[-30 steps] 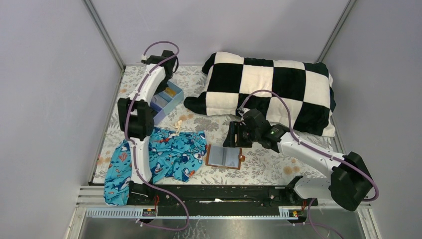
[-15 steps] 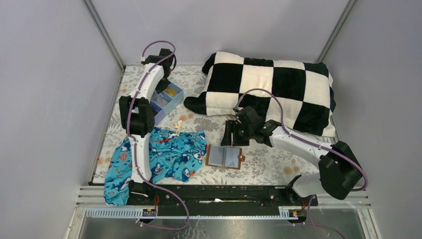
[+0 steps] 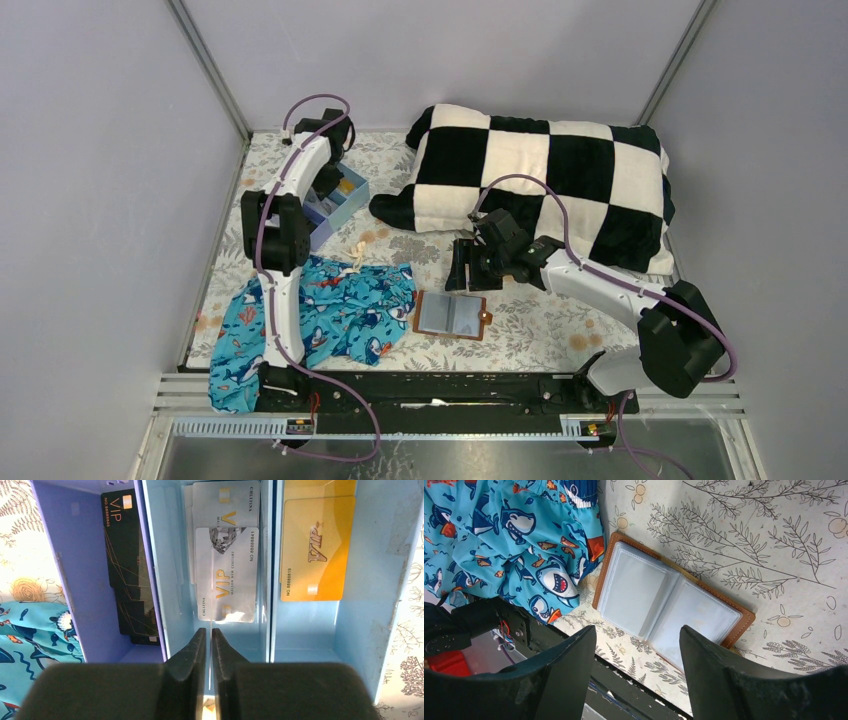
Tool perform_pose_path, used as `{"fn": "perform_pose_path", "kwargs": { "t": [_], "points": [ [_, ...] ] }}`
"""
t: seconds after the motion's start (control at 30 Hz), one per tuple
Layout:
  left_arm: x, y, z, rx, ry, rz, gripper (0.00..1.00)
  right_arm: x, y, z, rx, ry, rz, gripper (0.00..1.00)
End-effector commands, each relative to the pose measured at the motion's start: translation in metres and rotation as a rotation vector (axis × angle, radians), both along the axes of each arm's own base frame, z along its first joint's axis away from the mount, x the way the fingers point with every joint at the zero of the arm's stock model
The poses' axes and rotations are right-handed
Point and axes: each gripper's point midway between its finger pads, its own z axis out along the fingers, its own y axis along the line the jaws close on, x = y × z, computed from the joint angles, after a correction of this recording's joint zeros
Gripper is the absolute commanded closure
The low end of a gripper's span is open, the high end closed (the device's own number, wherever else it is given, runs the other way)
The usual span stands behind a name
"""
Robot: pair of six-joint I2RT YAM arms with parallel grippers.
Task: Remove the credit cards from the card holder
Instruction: Place the credit card in the storage box.
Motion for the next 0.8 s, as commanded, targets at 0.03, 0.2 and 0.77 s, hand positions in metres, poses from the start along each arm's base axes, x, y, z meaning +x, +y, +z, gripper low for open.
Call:
{"fn": "perform_pose_path", "kwargs": {
  "t": [0.03,0.2,0.77],
  "points": [
    [-0.003,-0.002,0.000,-0.032,0.005,0.019,0.74,0.001,0.004,0.014,0.043,-0.017,0.016,0.30],
    [-0.003,-0.003,0.011,-0.041,-0.019,0.007,0.56,-0.002,0.004,0.017,0.059,-0.017,0.010,0.30],
    [-0.069,-0.105,0.157,-0.267,-0.434,-0.434,0.15,-0.014,-0.014,0.030,0.120,-0.072,-0.079,0.29]
  ]
}}
